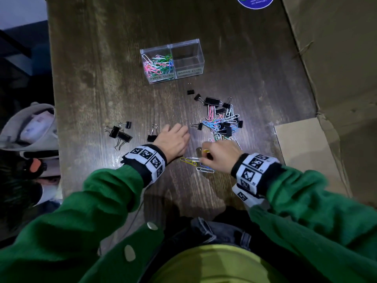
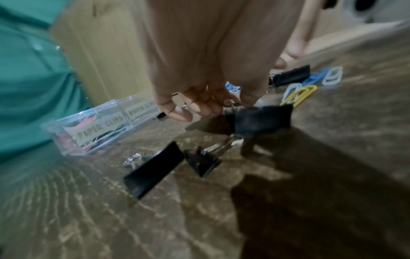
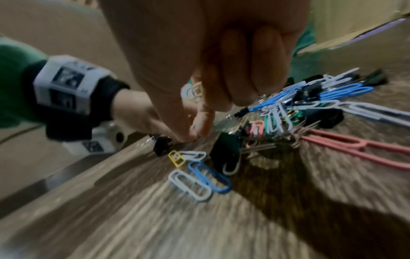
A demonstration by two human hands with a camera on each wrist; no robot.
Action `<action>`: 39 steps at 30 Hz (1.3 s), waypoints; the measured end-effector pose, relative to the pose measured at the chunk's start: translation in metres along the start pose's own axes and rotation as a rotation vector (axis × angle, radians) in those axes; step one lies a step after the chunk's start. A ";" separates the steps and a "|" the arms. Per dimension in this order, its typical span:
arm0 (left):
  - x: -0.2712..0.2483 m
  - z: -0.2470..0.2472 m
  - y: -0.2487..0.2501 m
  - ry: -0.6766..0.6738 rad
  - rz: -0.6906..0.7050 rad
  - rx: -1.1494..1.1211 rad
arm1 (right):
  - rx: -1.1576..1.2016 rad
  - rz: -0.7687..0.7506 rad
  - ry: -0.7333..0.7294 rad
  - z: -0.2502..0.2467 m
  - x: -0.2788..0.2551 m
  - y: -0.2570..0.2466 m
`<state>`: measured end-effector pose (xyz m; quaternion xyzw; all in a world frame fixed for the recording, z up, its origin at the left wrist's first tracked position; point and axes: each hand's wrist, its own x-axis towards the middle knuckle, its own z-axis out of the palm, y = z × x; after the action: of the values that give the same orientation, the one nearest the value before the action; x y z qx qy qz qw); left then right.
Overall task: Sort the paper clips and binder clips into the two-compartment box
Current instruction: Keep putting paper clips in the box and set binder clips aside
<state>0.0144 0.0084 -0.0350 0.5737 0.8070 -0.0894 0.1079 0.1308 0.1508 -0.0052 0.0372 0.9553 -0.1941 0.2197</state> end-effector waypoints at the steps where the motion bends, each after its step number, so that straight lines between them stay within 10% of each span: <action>1: 0.000 0.000 0.001 0.035 -0.003 -0.014 | -0.068 -0.017 -0.028 0.003 0.000 -0.002; 7: -0.008 -0.016 0.009 0.294 -0.049 -0.424 | -0.178 0.042 -0.074 0.019 -0.004 0.002; 11: -0.015 -0.007 0.019 0.137 -0.110 -0.649 | -0.089 0.069 -0.041 0.020 -0.006 0.005; 26: -0.020 0.004 0.030 -0.236 -0.003 -0.275 | 0.261 0.029 0.258 -0.107 0.085 -0.012; 34: -0.020 0.001 0.012 0.044 0.041 -0.378 | 0.279 0.022 0.296 -0.138 0.189 -0.043; 39: -0.005 -0.028 -0.037 0.197 -0.319 -0.585 | 0.438 0.102 0.299 -0.133 0.210 -0.039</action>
<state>-0.0205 -0.0010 -0.0060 0.3909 0.8845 0.1859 0.1741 -0.1182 0.1638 0.0277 0.1601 0.9092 -0.3774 0.0723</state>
